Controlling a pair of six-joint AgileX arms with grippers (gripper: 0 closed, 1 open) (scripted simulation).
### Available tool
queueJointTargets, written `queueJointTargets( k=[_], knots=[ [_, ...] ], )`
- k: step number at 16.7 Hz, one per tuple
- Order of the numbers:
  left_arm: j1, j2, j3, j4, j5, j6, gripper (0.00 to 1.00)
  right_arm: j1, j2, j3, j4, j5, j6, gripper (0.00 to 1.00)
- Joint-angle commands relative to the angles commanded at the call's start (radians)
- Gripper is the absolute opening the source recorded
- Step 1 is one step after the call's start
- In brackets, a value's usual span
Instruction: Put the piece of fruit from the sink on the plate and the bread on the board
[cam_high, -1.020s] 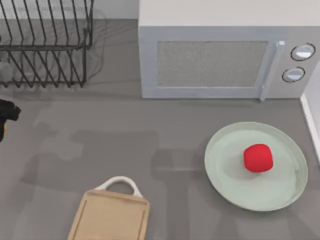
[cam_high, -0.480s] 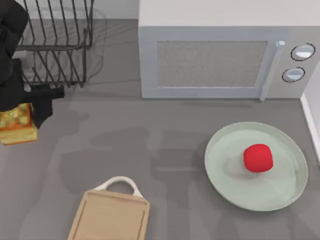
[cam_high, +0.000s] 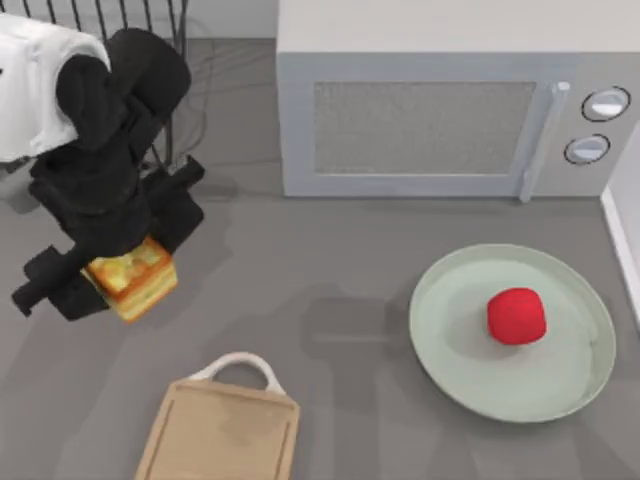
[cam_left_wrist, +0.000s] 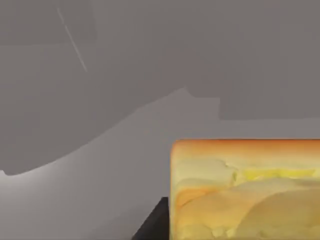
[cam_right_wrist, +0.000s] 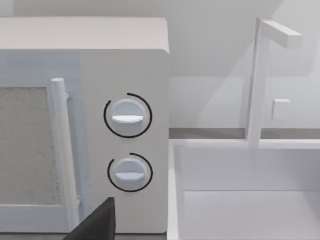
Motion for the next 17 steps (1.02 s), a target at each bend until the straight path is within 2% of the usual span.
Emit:
queueJointTargets(
  k=[5,9,13,17],
  knots=[
    [-0.150,-0.032,-0.064,0.010,0.013,-0.477,0.00,0.000,0.000,0.000,0.000,0.000,0.000,1.00],
    [-0.243,-0.061,-0.118,0.008,0.039,-0.774,0.00,0.000,0.000,0.000,0.000,0.000,0.000,1.00],
    [-0.306,-0.088,-0.165,0.000,0.068,-0.980,0.00,0.000,0.000,0.000,0.000,0.000,0.000,1.00],
    [-0.341,-0.107,-0.197,-0.009,0.091,-1.094,0.00,0.000,0.000,0.000,0.000,0.000,0.000,1.00]
  ],
)
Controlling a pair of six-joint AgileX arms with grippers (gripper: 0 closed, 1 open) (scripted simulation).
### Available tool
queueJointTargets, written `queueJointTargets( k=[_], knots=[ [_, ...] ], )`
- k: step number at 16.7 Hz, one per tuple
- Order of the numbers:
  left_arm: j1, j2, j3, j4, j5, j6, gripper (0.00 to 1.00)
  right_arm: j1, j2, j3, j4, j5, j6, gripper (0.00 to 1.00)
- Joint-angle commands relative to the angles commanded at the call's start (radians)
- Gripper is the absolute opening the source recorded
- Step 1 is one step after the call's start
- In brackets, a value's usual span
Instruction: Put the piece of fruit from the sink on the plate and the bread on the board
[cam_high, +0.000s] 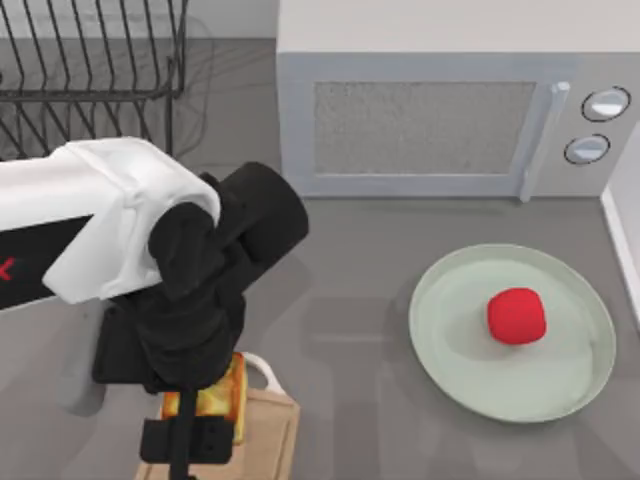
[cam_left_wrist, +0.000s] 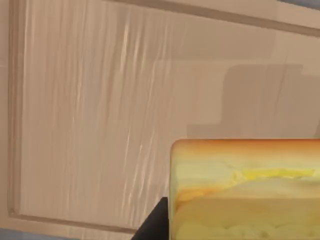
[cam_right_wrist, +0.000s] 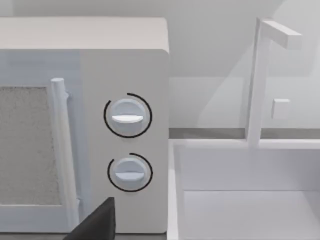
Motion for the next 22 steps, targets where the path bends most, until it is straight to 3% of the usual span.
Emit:
queueJointTargets(
  k=[10,22],
  knots=[
    [-0.005,0.001,-0.012,0.005,0.008,-0.031,0.00,0.000,0.000,0.000,0.000,0.000,0.000,1.00],
    [-0.010,0.067,-0.126,0.187,0.009,-0.032,0.00,0.000,0.000,0.000,0.000,0.000,0.000,1.00]
  ],
)
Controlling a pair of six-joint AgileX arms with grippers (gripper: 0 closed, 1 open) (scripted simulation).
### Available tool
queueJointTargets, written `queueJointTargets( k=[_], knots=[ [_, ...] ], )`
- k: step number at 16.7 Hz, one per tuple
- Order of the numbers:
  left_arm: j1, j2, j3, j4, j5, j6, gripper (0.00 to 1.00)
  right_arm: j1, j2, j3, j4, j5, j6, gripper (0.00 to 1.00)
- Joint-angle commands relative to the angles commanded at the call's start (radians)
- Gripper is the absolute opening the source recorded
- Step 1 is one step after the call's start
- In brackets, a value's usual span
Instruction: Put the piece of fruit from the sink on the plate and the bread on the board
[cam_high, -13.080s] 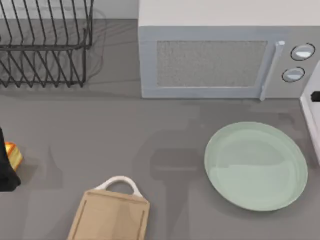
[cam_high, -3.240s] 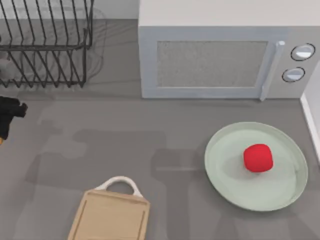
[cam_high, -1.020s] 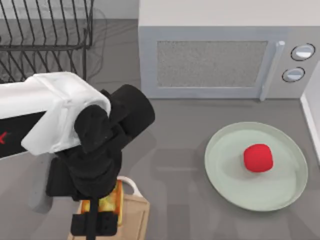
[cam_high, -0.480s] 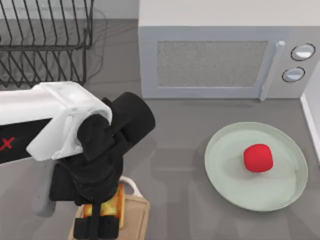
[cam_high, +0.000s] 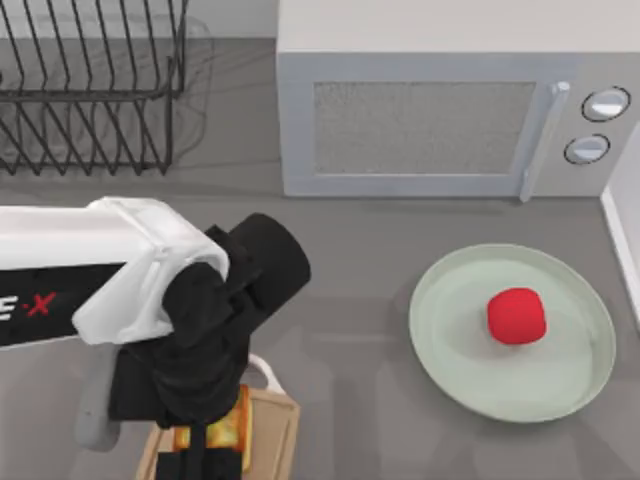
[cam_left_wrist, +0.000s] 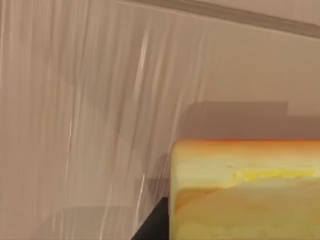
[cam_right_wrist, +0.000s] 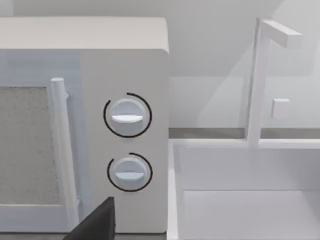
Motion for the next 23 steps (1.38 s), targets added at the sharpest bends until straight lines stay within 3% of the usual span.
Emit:
queueJointTargets(
  k=[4,17,23],
  knots=[
    [0.000,0.001,-0.001,0.001,0.000,0.000,0.00,0.000,0.000,0.000,0.000,0.000,0.000,1.00],
    [0.000,0.001,-0.001,0.001,0.000,0.000,0.98,0.000,0.000,0.000,0.000,0.000,0.000,1.00],
    [0.000,0.001,-0.001,0.001,0.000,0.000,1.00,0.000,0.000,0.000,0.000,0.000,0.000,1.00]
  ],
)
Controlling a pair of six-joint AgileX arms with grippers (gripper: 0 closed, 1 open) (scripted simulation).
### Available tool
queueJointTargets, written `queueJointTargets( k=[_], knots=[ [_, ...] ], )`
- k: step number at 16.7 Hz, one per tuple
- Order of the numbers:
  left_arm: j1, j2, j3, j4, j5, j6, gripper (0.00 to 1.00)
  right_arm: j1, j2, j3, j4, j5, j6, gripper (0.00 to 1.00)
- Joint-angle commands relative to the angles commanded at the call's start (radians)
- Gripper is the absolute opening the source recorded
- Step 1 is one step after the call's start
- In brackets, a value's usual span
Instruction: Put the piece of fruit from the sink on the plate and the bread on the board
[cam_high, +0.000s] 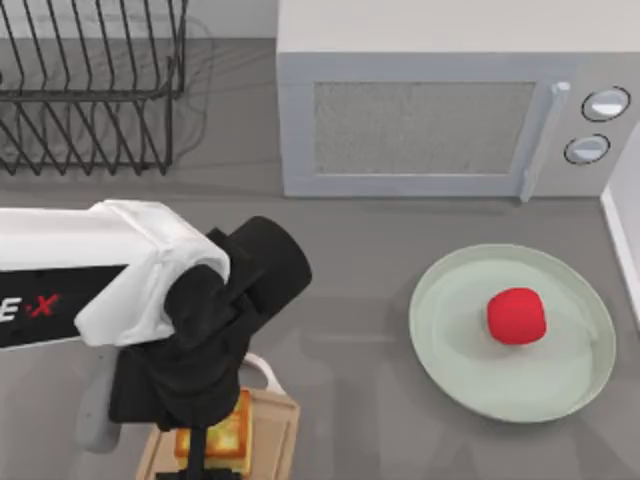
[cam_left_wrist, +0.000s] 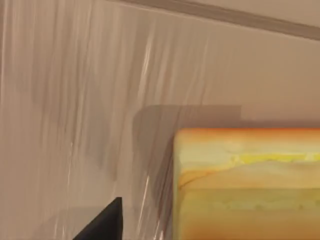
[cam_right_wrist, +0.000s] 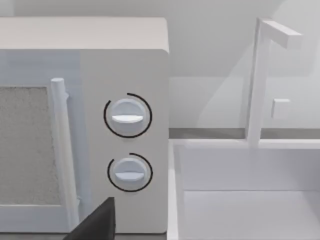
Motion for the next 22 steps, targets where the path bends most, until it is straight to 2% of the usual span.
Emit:
queueJointTargets(
  k=[6,8,11,15,22],
  knots=[
    [0.013,-0.028,-0.008,0.013,-0.001,0.031,1.00,0.000,0.000,0.000,0.000,0.000,0.000,1.00],
    [0.040,-0.085,-0.033,0.043,-0.002,0.104,1.00,0.000,0.000,0.000,0.000,0.000,0.000,1.00],
    [0.103,-0.220,-0.105,0.114,-0.002,0.293,1.00,0.000,0.000,0.000,0.000,0.000,0.000,1.00],
    [0.223,-0.479,-0.255,0.238,0.003,0.687,1.00,0.000,0.000,0.000,0.000,0.000,0.000,1.00],
    [0.484,-1.041,-0.595,0.489,0.013,1.616,1.00,0.000,0.000,0.000,0.000,0.000,0.000,1.00]
  ],
)
